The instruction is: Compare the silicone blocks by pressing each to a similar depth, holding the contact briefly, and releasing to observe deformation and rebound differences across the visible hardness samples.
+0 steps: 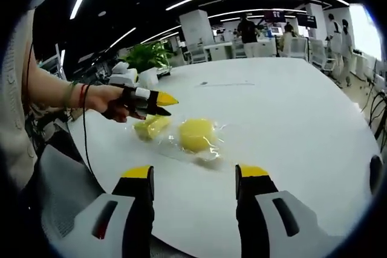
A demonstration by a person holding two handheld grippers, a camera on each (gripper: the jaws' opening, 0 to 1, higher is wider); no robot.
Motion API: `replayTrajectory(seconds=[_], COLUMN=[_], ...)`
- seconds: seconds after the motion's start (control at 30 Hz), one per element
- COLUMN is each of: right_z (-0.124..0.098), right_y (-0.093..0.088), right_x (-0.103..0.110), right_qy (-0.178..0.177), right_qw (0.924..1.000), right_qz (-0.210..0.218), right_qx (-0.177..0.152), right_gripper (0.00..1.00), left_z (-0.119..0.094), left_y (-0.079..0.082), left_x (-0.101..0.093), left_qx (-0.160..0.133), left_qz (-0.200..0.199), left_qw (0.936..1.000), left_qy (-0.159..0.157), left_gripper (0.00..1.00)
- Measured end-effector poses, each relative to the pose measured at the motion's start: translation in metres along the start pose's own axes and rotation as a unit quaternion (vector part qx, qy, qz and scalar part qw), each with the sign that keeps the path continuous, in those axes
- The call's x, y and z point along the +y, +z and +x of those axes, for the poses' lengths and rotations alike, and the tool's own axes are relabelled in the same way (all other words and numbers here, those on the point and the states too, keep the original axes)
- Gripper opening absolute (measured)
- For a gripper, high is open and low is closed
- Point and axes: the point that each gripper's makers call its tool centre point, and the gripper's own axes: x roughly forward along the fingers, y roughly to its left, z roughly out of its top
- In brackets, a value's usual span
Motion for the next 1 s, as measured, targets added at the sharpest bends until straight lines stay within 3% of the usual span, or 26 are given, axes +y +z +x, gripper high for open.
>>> replayTrajectory(seconds=[0.07,0.17,0.27,0.4,0.67,0.73,0.8,1.0], right_z=[0.0,0.0,0.0,-0.001,-0.002,-0.002,-0.001,0.003], right_y=[-0.002,-0.004,-0.006,-0.008,-0.012,-0.011,-0.01,-0.011], right_x=[-0.001,-0.002,-0.003,-0.006,-0.012,-0.013,-0.013,-0.011], right_qy=[-0.001,-0.001,-0.001,-0.003,-0.006,-0.008,-0.007,-0.001], right_qw=[1.0,1.0,1.0,1.0,0.9999,0.9999,0.9999,0.9999], right_qz=[0.001,0.004,0.006,0.009,0.011,0.013,0.013,0.01], right_qx=[0.0,0.001,0.001,0.001,0.006,0.005,0.004,0.009], right_gripper=[0.49,0.49,0.49,0.48,0.47,0.47,0.47,0.46], left_z=[0.004,0.011,0.019,0.029,0.033,0.035,0.036,0.043], left_y=[-0.002,-0.003,-0.011,-0.016,-0.005,-0.008,-0.012,-0.005], left_x=[0.0,0.0,0.002,0.008,0.005,0.0,0.003,0.003], left_qx=[0.004,0.006,0.026,0.034,0.01,0.011,0.013,-0.007], left_qz=[-0.025,-0.02,-0.007,-0.029,-0.035,-0.068,-0.068,-0.106], left_qw=[0.9996,0.9996,0.999,0.998,0.9986,0.9973,0.997,0.994], left_qy=[0.009,0.017,0.036,0.045,0.038,0.027,0.033,0.025], left_gripper=[0.52,0.55,0.57,0.58,0.54,0.54,0.53,0.46])
